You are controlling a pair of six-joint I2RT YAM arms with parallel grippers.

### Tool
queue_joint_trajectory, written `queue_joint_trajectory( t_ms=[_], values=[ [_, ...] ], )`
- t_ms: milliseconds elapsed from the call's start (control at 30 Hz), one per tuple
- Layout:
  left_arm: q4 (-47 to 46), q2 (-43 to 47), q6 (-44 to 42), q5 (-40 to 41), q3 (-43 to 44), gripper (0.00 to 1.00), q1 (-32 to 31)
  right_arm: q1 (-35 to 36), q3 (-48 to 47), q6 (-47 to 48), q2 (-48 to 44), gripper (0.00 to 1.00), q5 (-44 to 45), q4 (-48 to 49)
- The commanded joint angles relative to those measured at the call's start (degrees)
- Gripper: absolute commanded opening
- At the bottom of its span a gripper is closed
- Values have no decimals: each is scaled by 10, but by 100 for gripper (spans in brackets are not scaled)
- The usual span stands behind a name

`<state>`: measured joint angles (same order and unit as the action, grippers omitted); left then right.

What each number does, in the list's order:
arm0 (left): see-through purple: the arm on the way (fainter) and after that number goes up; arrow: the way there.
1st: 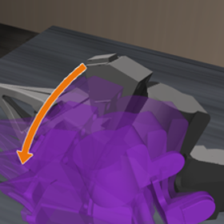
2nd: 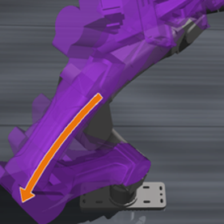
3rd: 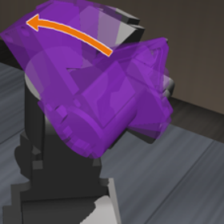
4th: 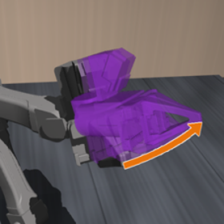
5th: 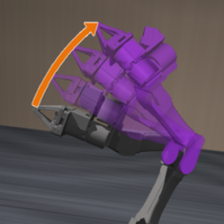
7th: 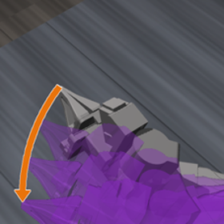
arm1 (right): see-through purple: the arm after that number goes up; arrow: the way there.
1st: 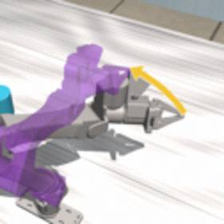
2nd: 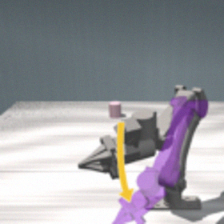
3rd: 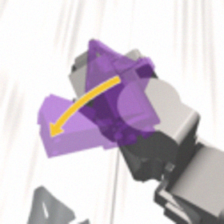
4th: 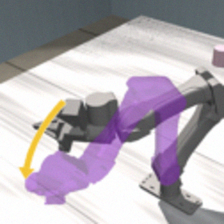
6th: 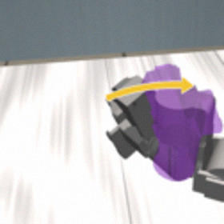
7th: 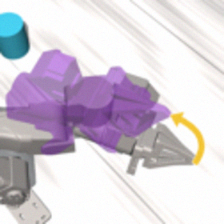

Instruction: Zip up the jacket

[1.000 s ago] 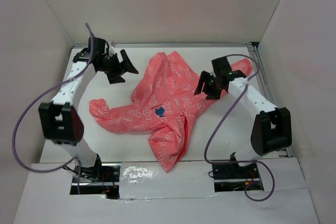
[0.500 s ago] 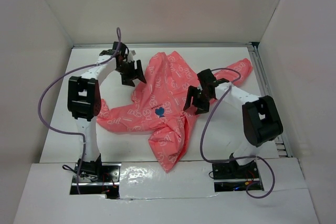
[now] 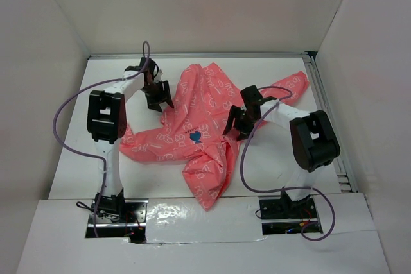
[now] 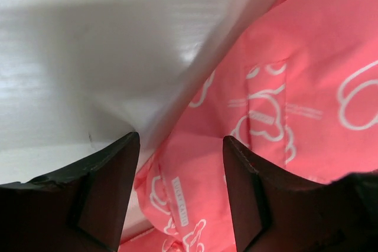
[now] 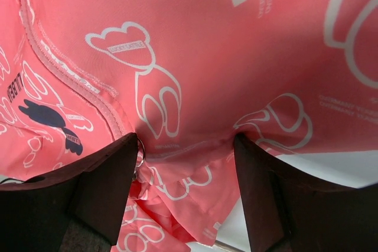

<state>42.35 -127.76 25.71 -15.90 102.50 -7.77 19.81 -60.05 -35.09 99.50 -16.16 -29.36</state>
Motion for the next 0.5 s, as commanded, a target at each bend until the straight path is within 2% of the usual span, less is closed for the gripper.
queue_joint_trajectory(
  t_ms=[0,133,167,300,367,400,433,467],
  values=[
    [-14,43,12,-4,-26,71,13,-10,-9,-1,14,73,3,19],
    [-6,24,3,-28,-10,75,7,-17,-3,-2,17,73,-3,19],
    [-10,22,-6,-57,-14,75,5,-18,-3,-4,17,73,-5,23],
    [-47,34,-23,-118,-47,68,-14,-18,-9,-7,17,65,-9,22],
    [-66,38,-29,-143,-60,48,-17,-19,-9,-13,14,52,-1,23],
    [-71,39,-31,-179,-62,18,-17,-18,-7,-15,10,42,2,22],
    [-74,38,-28,-182,-60,0,-17,-20,-8,-20,9,29,4,21],
    [-67,36,-13,-172,-55,0,-16,-20,-8,-23,8,18,23,12]
  ],
)
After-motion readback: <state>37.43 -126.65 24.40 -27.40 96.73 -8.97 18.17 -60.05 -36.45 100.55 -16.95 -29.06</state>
